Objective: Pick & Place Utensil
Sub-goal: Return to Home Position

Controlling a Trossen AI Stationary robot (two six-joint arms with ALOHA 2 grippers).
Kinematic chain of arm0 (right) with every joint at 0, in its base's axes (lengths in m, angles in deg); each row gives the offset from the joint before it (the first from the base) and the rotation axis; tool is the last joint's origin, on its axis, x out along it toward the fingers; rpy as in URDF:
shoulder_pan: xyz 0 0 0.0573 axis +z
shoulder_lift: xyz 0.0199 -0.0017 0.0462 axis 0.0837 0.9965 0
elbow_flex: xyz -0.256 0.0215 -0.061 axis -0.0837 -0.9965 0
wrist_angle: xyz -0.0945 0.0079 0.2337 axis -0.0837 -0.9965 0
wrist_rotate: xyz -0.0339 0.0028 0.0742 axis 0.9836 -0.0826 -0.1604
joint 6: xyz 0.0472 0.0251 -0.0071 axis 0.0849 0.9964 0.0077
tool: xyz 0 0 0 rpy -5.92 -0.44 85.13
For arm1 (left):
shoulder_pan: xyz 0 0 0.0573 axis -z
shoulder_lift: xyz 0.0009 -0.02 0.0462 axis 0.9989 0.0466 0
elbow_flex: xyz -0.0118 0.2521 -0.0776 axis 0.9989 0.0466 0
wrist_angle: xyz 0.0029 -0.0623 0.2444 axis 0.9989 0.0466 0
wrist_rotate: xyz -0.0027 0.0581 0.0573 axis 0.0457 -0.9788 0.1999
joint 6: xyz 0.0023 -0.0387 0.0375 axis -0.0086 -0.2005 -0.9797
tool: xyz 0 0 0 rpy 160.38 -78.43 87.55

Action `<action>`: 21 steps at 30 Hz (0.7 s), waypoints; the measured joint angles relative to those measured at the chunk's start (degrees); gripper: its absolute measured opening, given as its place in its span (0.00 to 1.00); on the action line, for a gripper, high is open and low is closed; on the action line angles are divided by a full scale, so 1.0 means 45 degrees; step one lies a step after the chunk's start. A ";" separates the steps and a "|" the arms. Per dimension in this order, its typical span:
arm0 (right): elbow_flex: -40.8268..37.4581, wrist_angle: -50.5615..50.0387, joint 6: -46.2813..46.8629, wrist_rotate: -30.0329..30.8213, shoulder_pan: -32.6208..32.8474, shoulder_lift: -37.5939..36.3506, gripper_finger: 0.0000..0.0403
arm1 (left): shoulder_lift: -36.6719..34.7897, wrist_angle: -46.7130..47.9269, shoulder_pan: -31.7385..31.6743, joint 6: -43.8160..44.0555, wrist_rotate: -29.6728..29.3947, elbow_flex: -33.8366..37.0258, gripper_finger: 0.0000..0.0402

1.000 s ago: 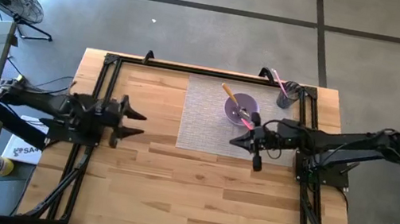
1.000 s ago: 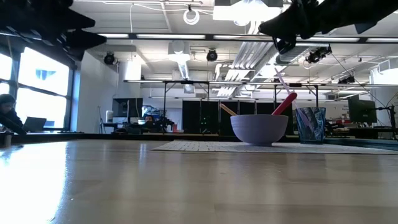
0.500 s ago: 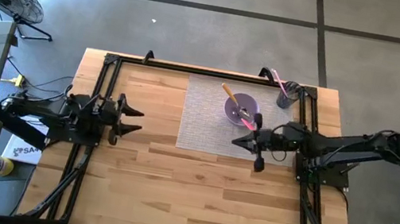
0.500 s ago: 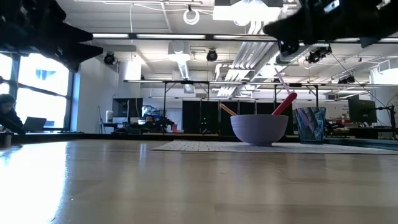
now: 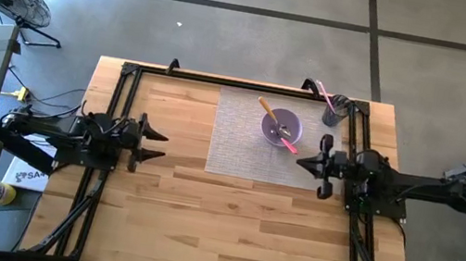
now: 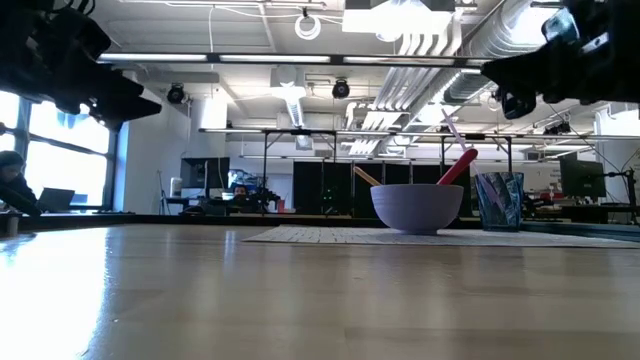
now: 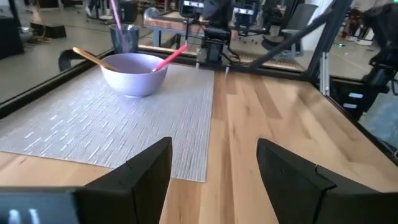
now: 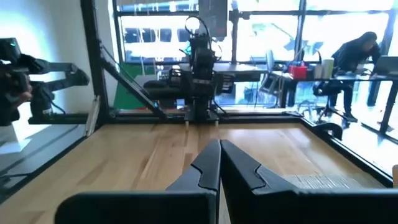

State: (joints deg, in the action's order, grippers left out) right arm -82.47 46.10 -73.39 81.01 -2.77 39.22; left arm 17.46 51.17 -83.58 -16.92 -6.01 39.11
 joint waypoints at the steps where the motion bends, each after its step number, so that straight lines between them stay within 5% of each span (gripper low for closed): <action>1: -0.0261 -0.0031 0.0000 -0.0185 -0.0068 -0.0421 0.00 | 0.0004 0.0047 0.0000 0.0000 -0.0116 -0.0008 0.58; 7: -0.0430 -0.2388 0.0683 -0.0334 -0.0196 -0.2021 0.00 | 0.0028 0.0103 0.0000 0.0051 -0.0378 -0.0022 0.58; 15: -0.0430 -0.2635 0.1130 -0.0140 -0.0123 -0.2104 0.02 | 0.0028 0.0113 0.0000 -0.0159 -0.0441 -0.0022 0.58; 21: -0.0430 -0.3012 -0.0465 0.1469 -0.0118 -0.2083 0.01 | 0.0028 0.0127 0.0000 -0.0327 -0.1235 -0.0032 0.58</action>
State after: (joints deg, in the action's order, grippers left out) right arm -84.40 32.54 -75.48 87.62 -3.30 29.84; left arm 17.58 51.75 -83.58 -18.39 -11.57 38.96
